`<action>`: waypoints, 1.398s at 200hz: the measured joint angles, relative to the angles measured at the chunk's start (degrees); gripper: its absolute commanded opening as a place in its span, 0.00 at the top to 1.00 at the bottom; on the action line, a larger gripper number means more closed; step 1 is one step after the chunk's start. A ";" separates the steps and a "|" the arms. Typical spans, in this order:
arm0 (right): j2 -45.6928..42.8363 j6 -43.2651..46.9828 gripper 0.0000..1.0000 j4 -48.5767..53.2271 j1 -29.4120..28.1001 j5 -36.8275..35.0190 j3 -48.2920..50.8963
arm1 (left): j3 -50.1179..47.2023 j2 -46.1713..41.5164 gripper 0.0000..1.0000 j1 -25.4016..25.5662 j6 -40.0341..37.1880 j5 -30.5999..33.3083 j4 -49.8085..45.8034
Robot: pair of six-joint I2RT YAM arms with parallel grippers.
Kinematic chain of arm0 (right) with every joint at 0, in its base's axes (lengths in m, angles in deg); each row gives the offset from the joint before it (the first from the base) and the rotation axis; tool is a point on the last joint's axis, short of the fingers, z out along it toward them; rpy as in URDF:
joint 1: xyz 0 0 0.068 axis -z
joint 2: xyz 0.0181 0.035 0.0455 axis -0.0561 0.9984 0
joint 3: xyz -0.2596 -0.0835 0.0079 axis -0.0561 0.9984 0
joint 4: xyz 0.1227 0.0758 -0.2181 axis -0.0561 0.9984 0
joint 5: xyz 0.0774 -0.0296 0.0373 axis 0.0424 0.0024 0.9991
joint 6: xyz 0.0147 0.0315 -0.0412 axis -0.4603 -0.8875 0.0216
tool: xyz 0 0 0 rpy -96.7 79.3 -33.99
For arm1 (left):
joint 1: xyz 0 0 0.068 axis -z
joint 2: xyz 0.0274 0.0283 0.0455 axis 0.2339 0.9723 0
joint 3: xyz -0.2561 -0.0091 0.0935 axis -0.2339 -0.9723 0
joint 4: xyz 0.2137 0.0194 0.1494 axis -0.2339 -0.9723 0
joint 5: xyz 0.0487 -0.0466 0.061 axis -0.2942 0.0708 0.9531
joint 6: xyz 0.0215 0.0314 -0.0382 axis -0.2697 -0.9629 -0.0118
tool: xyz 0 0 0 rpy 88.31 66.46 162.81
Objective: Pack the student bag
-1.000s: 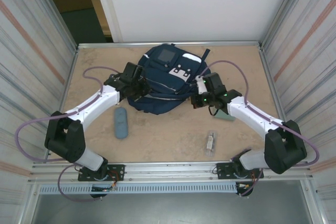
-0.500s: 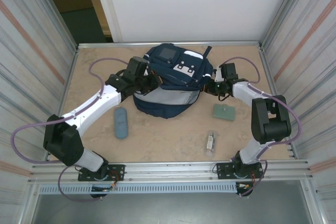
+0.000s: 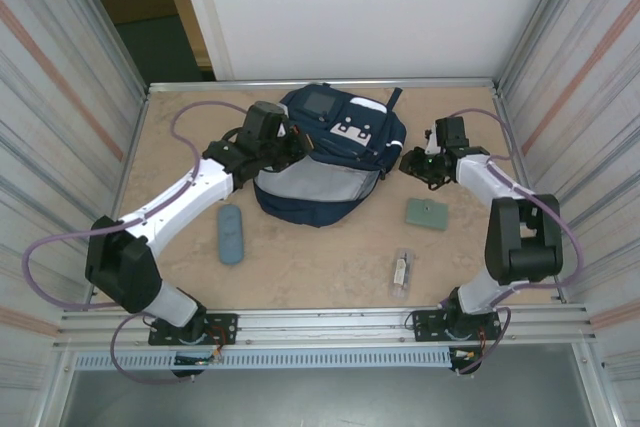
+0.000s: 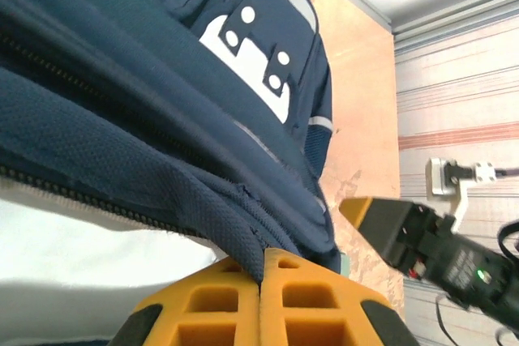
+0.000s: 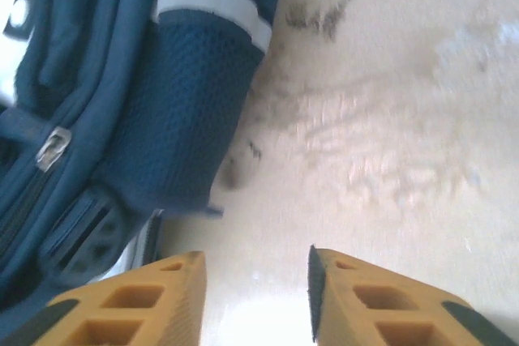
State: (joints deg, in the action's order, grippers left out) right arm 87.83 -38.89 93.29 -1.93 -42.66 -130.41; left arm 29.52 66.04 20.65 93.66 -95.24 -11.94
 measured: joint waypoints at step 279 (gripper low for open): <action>-11.54 -11.50 0.46 0.92 -26.34 -6.43 -4.26 | -4.92 13.40 0.30 -27.08 -40.83 1.31 -10.71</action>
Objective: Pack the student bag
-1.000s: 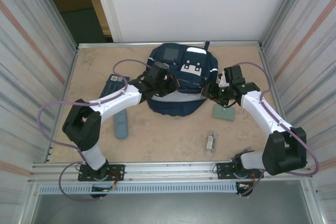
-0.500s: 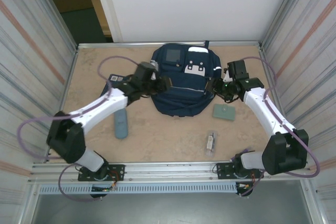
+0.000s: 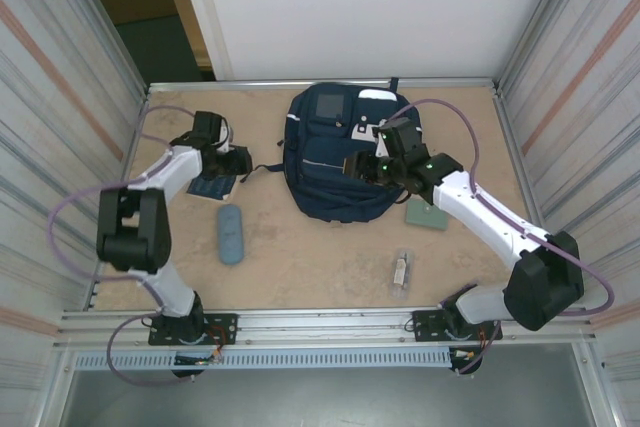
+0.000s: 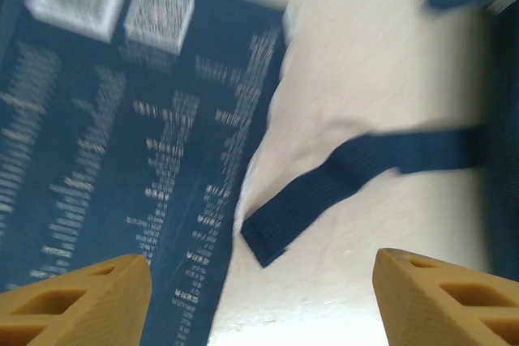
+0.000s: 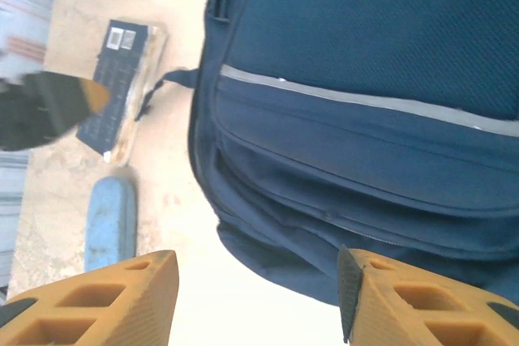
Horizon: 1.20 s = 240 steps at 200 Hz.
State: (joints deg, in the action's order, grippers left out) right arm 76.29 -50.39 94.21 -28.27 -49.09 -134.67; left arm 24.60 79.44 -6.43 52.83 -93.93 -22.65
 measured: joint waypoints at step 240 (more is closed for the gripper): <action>33.40 -9.94 0.49 -11.10 -18.47 6.82 -14.60 | -9.49 -9.05 0.29 -6.97 22.75 -10.03 -6.36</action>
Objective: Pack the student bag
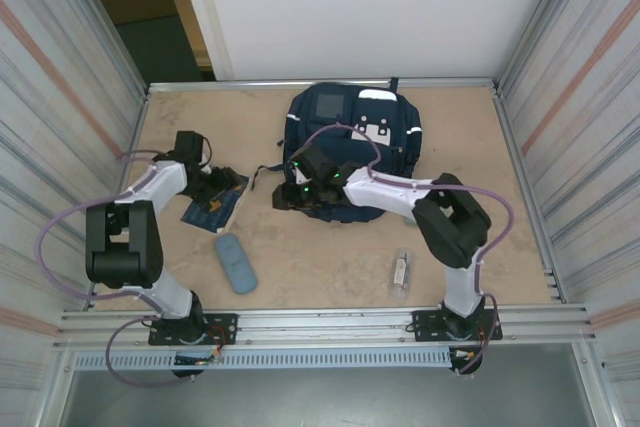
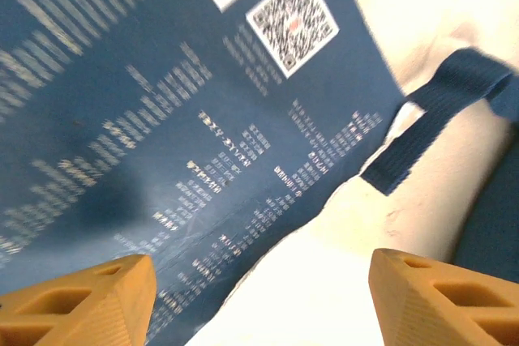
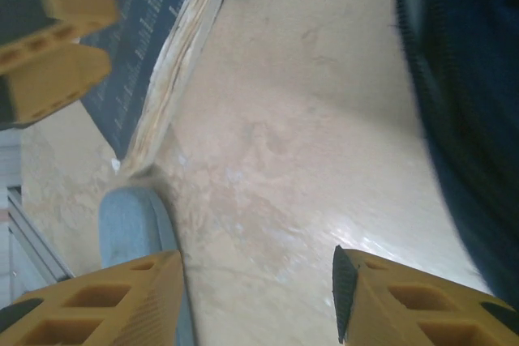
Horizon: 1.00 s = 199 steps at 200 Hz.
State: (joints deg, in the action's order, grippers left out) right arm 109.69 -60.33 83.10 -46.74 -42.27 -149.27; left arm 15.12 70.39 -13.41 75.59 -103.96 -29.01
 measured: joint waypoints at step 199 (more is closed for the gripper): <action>28.35 -6.03 0.79 6.23 -6.32 -14.12 -33.94 | -1.38 3.85 0.29 -15.26 -13.49 -7.23 -7.98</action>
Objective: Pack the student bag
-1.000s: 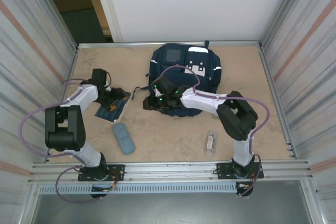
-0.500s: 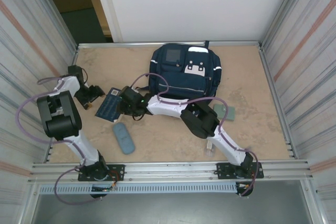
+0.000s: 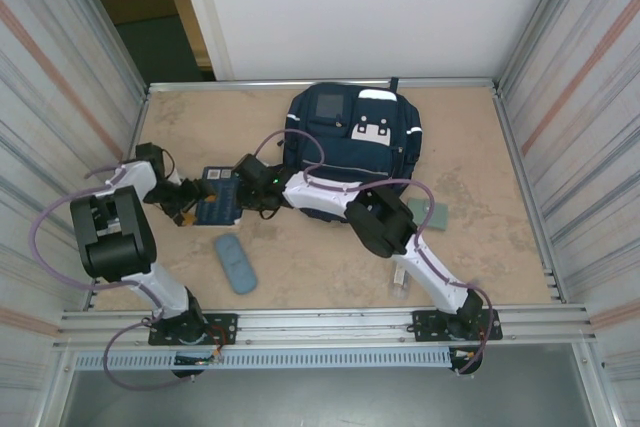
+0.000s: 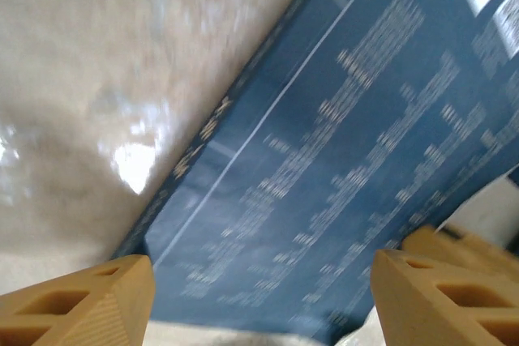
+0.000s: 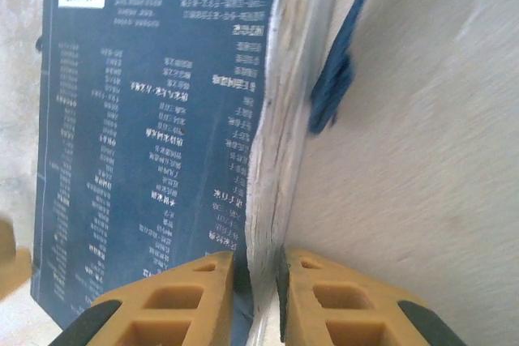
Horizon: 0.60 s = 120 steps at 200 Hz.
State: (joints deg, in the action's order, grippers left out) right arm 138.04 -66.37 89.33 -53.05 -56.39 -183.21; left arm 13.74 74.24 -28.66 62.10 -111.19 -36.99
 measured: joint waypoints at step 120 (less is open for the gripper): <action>-2.62 21.70 0.78 1.05 8.96 14.16 4.44 | -2.84 2.01 0.36 4.94 -2.49 -7.82 10.19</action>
State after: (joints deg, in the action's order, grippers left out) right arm 135.41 -44.66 90.38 -44.09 -42.23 -178.78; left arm 10.90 76.25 -23.72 59.61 -119.02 -26.80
